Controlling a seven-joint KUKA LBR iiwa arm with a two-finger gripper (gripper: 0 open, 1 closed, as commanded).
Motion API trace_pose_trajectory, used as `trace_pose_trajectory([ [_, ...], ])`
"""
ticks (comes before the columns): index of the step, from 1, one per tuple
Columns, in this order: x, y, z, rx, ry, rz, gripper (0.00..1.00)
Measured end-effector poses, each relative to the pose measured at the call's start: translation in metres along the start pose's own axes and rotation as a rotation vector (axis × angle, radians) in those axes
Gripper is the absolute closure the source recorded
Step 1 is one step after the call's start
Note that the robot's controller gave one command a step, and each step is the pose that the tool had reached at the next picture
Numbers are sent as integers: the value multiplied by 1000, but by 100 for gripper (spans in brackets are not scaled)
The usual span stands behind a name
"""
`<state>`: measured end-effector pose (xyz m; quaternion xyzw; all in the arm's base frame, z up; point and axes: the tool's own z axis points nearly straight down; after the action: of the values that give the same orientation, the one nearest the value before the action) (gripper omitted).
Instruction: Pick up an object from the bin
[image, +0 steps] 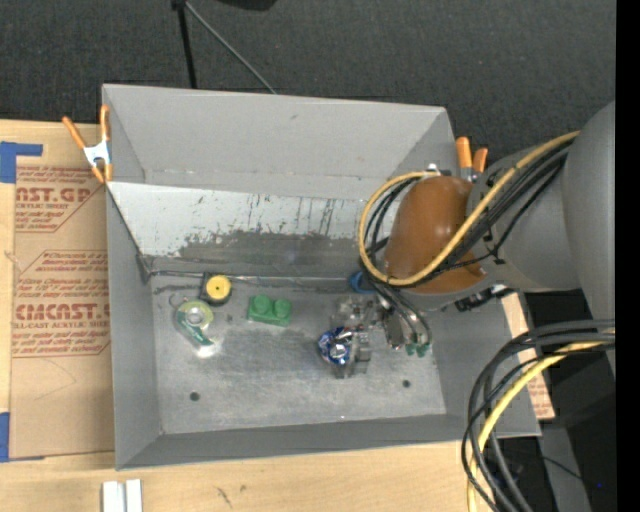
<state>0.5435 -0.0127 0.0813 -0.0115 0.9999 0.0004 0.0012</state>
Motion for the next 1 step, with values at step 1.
trace_pose_trajectory([
  [1, -2, 0, -49, 1, -4, 0, 100],
])
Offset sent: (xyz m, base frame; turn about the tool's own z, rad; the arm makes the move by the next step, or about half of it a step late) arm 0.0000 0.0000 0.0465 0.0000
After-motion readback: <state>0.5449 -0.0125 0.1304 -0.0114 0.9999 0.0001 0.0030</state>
